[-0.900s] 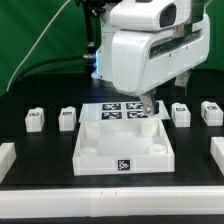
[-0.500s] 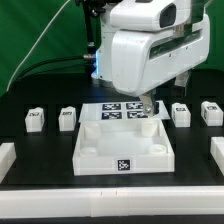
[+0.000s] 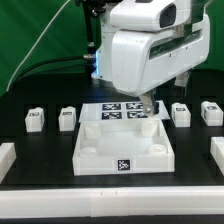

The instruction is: Assemble one leg

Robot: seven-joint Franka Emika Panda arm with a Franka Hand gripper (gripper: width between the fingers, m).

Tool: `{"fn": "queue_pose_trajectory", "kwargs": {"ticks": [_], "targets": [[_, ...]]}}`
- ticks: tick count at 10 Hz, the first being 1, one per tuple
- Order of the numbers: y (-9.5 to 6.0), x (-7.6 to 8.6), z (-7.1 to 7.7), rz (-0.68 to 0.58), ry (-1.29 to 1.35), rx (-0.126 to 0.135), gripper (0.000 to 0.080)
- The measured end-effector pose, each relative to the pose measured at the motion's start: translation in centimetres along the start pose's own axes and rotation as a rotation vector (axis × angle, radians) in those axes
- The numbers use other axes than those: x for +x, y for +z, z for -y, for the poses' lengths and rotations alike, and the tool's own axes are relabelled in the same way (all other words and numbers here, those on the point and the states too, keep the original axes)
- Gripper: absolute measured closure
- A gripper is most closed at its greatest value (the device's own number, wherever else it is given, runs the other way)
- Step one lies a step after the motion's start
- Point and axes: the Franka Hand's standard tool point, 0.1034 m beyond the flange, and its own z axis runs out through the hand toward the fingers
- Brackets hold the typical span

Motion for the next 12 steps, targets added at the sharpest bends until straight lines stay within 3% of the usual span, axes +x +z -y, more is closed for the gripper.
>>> {"fn": "queue_pose_trajectory", "kwargs": {"ticks": [2, 5, 7, 10, 12], "targets": [[0.6, -1.2, 0.0, 0.001, -0.076, 0.0, 0.015], [3.2, -5.3, 0.6, -0.009, -0.245, -0.002, 0.015], [4.6, -7.6, 1.6, -0.002, -0.282, 0.015, 0.015], [4.6, -7.4, 1.5, -0.004, -0.283, 0.013, 0.015], [4.5, -7.9, 1.8, -0.019, -0.438, -0.016, 0.015]]}}
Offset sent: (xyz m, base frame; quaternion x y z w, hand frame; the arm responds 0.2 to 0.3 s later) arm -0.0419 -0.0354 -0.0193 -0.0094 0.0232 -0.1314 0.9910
